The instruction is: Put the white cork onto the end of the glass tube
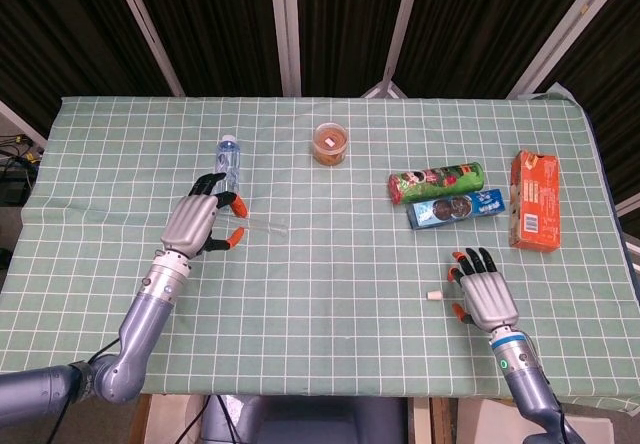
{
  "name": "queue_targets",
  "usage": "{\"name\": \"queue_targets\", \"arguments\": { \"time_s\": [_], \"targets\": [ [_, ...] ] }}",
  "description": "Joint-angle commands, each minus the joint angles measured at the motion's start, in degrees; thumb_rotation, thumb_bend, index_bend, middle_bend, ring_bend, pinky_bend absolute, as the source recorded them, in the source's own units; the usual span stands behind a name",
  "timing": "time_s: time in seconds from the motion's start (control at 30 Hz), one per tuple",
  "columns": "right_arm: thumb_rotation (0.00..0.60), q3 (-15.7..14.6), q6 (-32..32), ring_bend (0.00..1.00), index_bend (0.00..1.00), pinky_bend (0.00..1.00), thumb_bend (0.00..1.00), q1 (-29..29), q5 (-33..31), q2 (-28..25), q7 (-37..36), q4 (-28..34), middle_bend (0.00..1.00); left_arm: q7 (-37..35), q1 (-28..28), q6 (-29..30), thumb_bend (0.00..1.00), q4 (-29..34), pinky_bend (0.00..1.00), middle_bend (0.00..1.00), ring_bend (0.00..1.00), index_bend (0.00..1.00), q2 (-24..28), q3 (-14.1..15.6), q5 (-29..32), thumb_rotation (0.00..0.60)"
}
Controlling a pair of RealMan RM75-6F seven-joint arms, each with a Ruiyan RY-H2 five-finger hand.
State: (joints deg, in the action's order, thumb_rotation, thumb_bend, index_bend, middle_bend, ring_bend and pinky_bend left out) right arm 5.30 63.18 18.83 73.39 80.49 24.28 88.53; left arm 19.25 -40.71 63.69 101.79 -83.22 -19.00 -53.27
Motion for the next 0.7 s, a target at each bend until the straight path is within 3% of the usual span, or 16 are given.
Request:
{"name": "queue_targets", "arguments": {
  "time_s": [0.03,0.7],
  "targets": [
    [0.6,-0.44,-0.04,0.08,0.41,0.0,0.36,0.2,0.49,0.42,-0.47,-0.25,0.17,-0.15,-0.1,0.04,0.6,-0.22,0.0,0.45,0.08,0.6,0.04,0.06,0.29,0.6],
    [0.6,-0.63,1.14,0.09,0.48,0.0,0.36,1.19,0.54,4.27,-1.62,-4.67,0.2,-1.13,-0.73,0.78,0.6,-1.14,0.0,0.45,0.08,0.6,0.04,0.49,0.94,0.6]
  ]
}}
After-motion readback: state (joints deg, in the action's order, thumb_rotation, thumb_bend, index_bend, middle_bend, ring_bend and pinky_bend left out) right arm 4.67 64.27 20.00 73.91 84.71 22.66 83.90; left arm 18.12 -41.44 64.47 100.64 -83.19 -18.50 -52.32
